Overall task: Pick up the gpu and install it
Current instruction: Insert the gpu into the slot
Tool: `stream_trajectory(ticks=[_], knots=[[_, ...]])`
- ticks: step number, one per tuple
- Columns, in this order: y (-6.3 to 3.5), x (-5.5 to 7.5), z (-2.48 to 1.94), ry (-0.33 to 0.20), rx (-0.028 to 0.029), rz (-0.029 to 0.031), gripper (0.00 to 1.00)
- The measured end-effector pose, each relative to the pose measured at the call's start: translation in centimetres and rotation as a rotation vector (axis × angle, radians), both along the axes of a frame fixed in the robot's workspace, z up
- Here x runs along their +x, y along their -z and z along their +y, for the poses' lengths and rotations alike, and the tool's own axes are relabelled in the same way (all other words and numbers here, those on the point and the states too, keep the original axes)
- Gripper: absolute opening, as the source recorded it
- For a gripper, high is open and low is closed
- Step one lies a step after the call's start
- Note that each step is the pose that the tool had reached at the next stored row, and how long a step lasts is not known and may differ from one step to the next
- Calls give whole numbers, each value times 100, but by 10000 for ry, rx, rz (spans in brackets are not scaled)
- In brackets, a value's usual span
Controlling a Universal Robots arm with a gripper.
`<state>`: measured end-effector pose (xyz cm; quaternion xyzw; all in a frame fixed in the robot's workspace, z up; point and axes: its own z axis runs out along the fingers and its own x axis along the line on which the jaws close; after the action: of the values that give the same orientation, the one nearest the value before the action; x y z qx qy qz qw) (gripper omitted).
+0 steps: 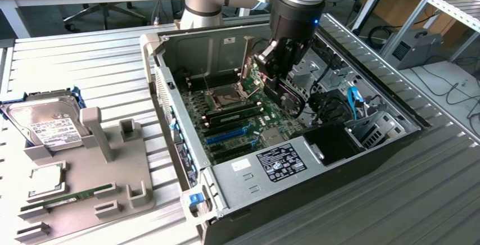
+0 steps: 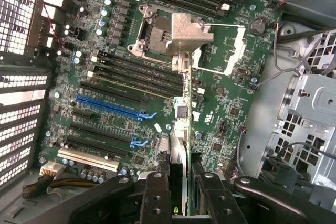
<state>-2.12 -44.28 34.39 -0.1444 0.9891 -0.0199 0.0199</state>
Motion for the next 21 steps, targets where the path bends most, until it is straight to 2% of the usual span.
stream_trajectory(ticks=[21], knots=[[0, 0, 0, -297, 0, 0, 26]])
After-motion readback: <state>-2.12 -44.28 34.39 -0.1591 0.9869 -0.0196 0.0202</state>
